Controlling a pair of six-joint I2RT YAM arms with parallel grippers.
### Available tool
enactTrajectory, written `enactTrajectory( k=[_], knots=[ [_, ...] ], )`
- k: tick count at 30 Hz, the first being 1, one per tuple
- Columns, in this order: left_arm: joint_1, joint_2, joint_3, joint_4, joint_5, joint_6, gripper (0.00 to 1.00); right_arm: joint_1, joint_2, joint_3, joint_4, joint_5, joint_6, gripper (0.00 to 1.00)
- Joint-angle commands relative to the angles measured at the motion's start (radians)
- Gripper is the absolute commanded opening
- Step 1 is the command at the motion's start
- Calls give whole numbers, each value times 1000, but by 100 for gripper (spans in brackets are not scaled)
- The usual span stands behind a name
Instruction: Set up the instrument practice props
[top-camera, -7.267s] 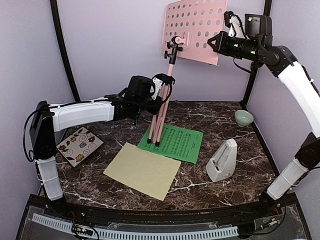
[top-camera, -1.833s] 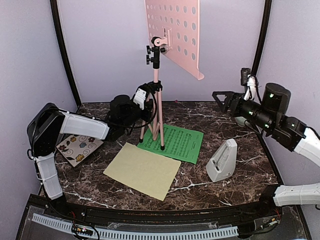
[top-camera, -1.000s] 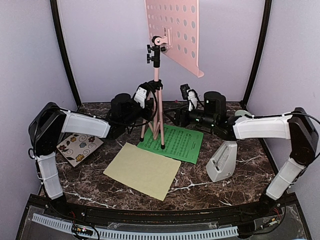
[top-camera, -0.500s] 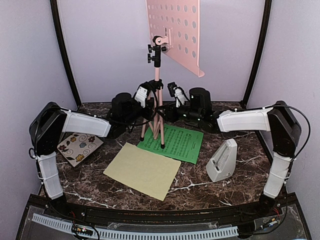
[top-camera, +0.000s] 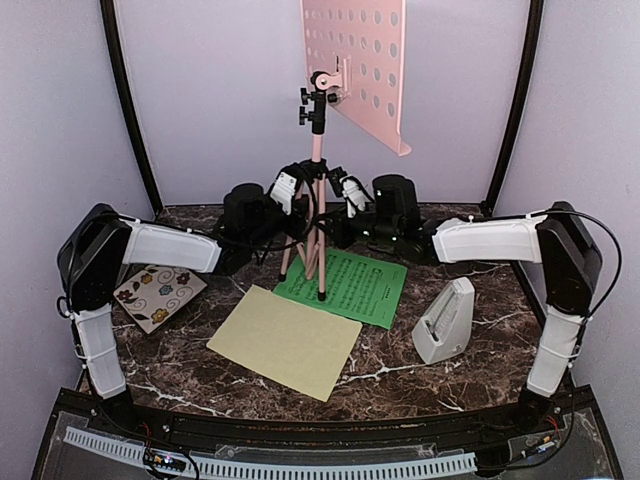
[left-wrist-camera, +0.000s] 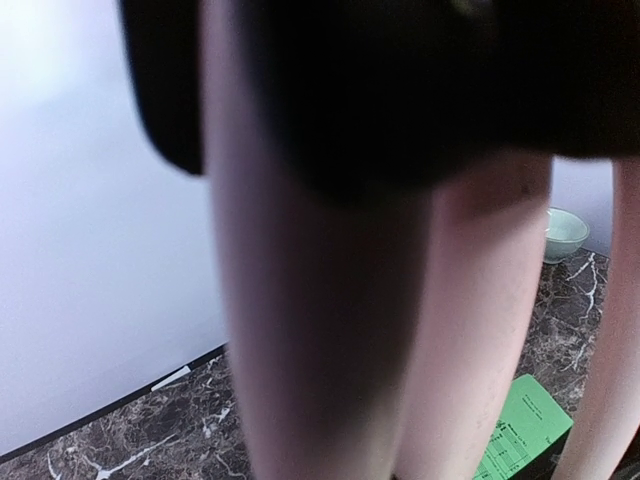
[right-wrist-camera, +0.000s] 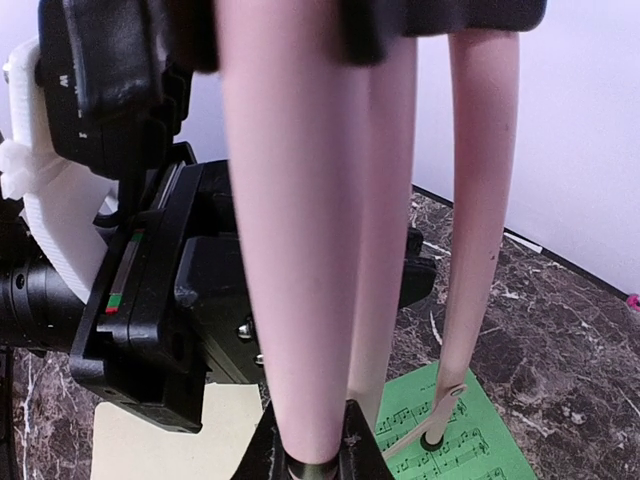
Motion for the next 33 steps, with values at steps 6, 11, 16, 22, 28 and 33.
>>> enactTrajectory(
  k=[6,11,16,22,28,33],
  knots=[
    [53,-105,-116,-90,-13,37,0,-5,-100,-2,-157,52,38,0],
    [82,-145,-175,-88,-14,65,0,-5,-149,-33,-190,69,47,0],
    [108,-191,-240,-85,-21,101,0,-11,-202,-56,-238,78,41,0],
    [141,-240,-308,-87,-23,166,0,-17,-250,-116,-281,86,32,0],
    [160,-271,-343,-110,-6,217,0,-18,-336,-195,-324,110,31,0],
    [181,-296,-376,-118,11,235,0,-25,-381,-230,-354,114,34,0]
  ],
)
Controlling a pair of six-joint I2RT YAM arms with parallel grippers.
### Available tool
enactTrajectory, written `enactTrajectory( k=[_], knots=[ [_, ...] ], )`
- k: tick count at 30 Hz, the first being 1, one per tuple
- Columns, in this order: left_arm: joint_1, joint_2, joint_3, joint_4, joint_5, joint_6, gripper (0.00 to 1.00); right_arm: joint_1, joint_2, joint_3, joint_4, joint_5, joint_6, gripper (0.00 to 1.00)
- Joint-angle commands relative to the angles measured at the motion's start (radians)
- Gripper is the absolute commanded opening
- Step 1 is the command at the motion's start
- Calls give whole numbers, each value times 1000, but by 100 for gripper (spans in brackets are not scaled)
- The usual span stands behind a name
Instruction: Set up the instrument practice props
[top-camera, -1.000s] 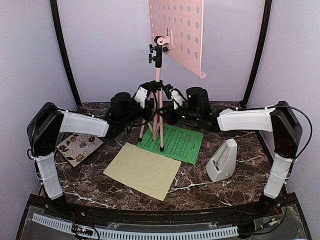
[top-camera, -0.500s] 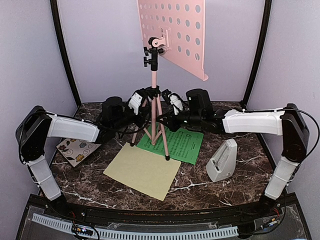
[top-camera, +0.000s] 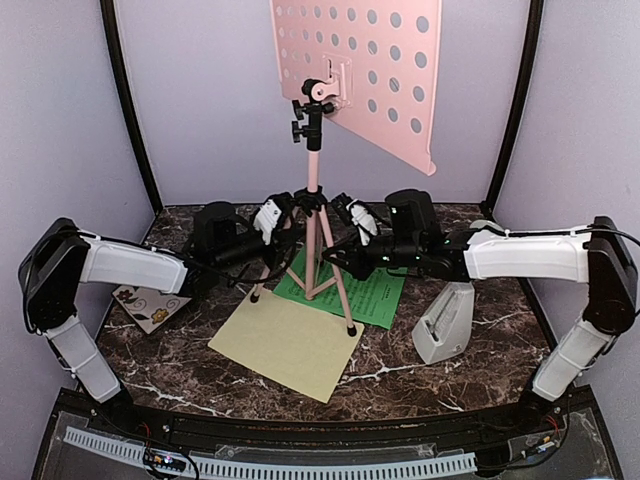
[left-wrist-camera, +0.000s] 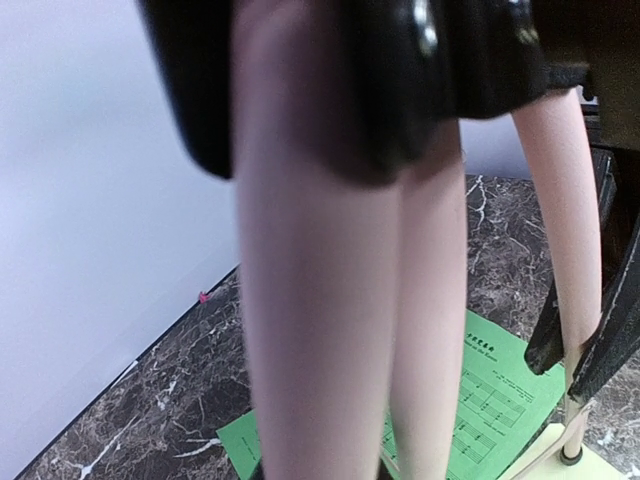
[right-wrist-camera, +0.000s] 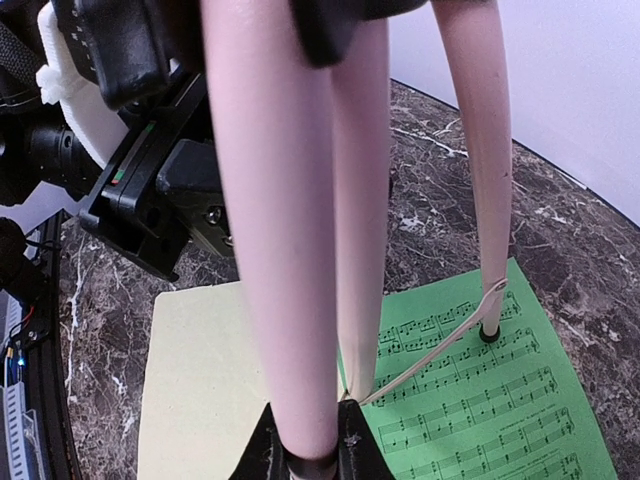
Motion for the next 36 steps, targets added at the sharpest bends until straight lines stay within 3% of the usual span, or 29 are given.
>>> enactTrajectory(
  k=[1,9,15,20,22,28,33,36],
  knots=[
    [165,-53,-78,-99,-227,64,0,-86,-148,-50,-129,138,113,0],
    [137,-34,-52,-97,-121,-41,2,-44,-77,-15,-77,83,138,0],
    [72,-62,-38,-153,-158,-55,43,-6,-27,44,-42,79,151,0],
    [65,-130,-87,-202,-201,-72,51,-4,-27,42,-43,77,139,0],
    [65,-144,-91,-228,-200,-51,49,-2,-26,41,-45,74,136,0],
    [64,-175,-79,-262,-219,-22,29,21,0,54,-91,99,110,0],
    [65,-198,-71,-324,-193,1,7,28,-10,77,-128,118,103,0],
    [65,-215,-110,-330,-200,20,0,28,-12,93,-172,138,87,0]
  ],
)
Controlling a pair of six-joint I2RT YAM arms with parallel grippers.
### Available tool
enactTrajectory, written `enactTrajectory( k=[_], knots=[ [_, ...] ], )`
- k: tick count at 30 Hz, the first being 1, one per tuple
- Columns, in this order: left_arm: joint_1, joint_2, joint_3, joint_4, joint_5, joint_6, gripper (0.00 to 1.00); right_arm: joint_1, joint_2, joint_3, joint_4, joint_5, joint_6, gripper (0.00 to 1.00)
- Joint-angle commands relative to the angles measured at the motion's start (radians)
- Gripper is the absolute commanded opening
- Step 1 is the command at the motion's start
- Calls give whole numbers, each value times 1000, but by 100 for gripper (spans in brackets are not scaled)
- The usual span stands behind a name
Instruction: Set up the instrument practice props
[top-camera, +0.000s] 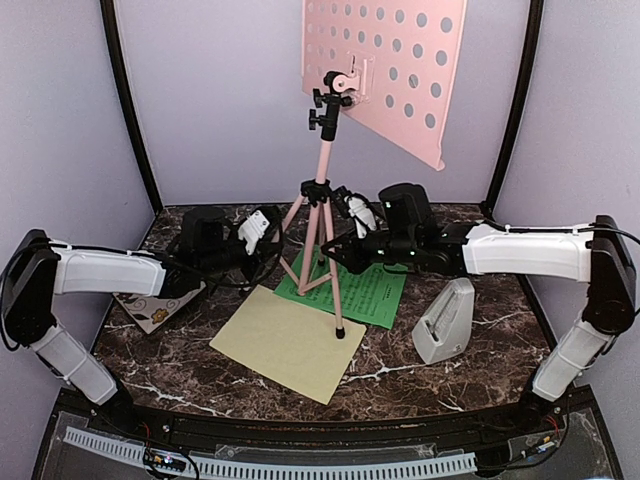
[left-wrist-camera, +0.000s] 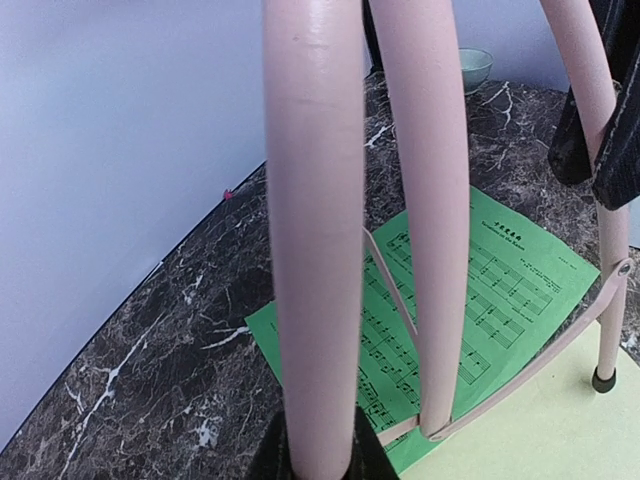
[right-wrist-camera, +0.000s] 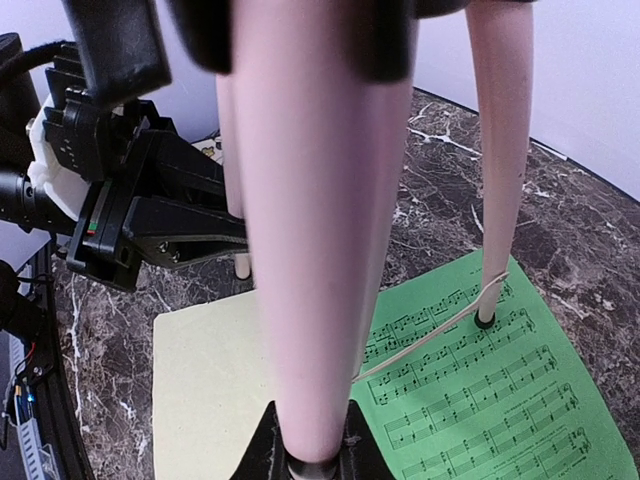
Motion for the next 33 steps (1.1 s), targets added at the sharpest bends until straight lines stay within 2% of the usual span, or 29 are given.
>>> enactTrajectory(
  k=[1,17,21,27,28,30,33],
  knots=[
    [46,-67,-50,-50,-118,-23,0,-3,-16,40,-113,61,-24,0],
    [184,-179,-294,-53,-152,-14,0,-5,-210,-104,-330,163,-85,0],
    [206,-175,-312,-55,-155,-24,0,-9,-228,-138,-336,188,-86,0],
    [208,-194,-275,-130,-99,-53,1,7,-186,-110,-291,119,-48,0],
    [206,-208,-265,-135,-91,-81,4,14,-171,-100,-281,105,-43,0],
    [186,-235,-234,-156,-68,-127,20,42,-140,-79,-265,92,-43,0],
    [110,-263,-191,-192,-103,-140,34,79,-99,-42,-248,81,-43,0]
  ],
)
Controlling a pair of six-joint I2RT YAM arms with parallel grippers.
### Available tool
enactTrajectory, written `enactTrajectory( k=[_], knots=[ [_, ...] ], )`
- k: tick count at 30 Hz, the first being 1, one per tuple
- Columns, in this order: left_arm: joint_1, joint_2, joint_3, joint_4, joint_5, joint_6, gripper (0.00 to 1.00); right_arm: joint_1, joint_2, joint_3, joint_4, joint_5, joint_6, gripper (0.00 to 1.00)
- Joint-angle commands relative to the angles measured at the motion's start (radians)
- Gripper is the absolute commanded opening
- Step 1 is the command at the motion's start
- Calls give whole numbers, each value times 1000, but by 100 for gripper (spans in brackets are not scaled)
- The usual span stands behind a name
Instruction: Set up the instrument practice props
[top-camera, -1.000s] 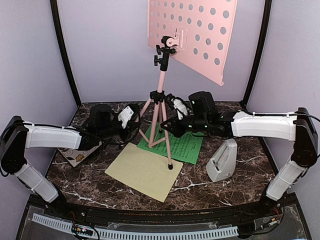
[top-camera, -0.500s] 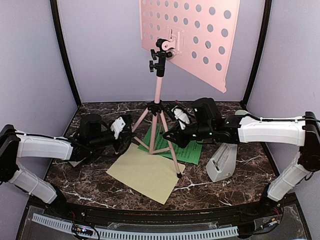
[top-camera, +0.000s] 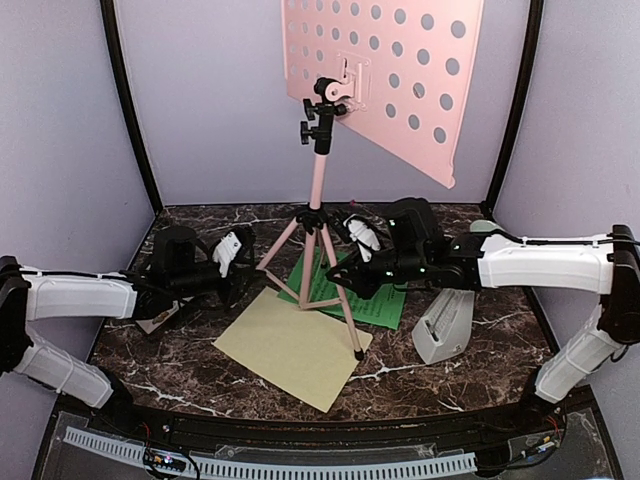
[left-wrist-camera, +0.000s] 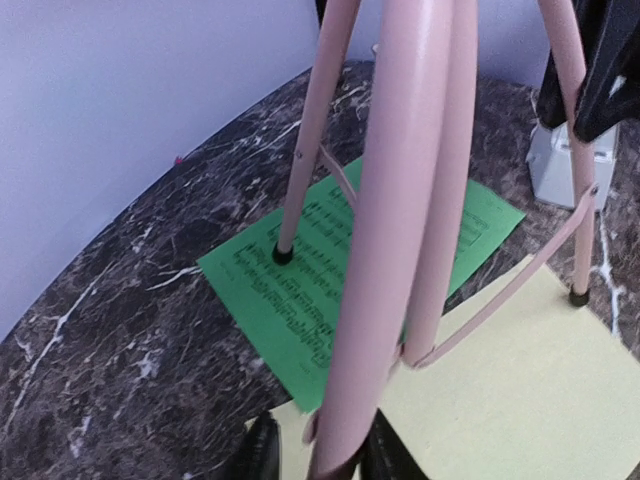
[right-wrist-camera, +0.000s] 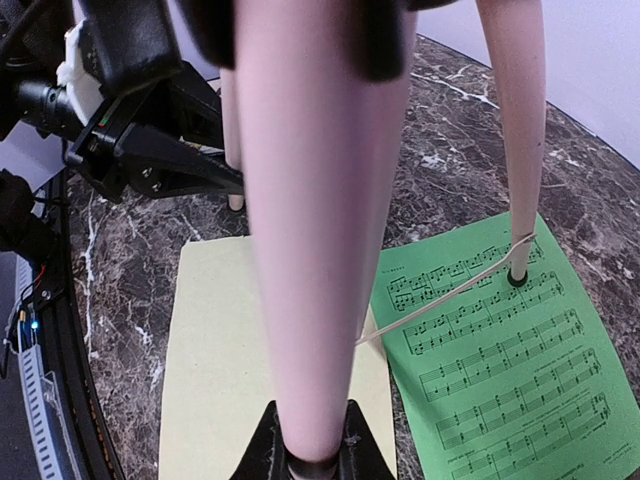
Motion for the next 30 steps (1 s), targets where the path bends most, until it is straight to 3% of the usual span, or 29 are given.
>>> enactTrajectory(
  k=[1,6,21,27,30],
  knots=[
    [27,-66,50,-180,-293,-104,40,17,16,52,-118,73,35,0],
    [-30,-65,108,-215,-323,-140,54,42,56,78,-108,66,35,0],
    [-88,69,282,-171,-278,-51,59,56,72,121,-121,70,44,0],
    [-97,113,309,-178,-283,-22,43,56,69,125,-146,74,38,0],
    [-97,108,294,-193,-283,-5,27,57,58,119,-157,74,42,0]
  ],
)
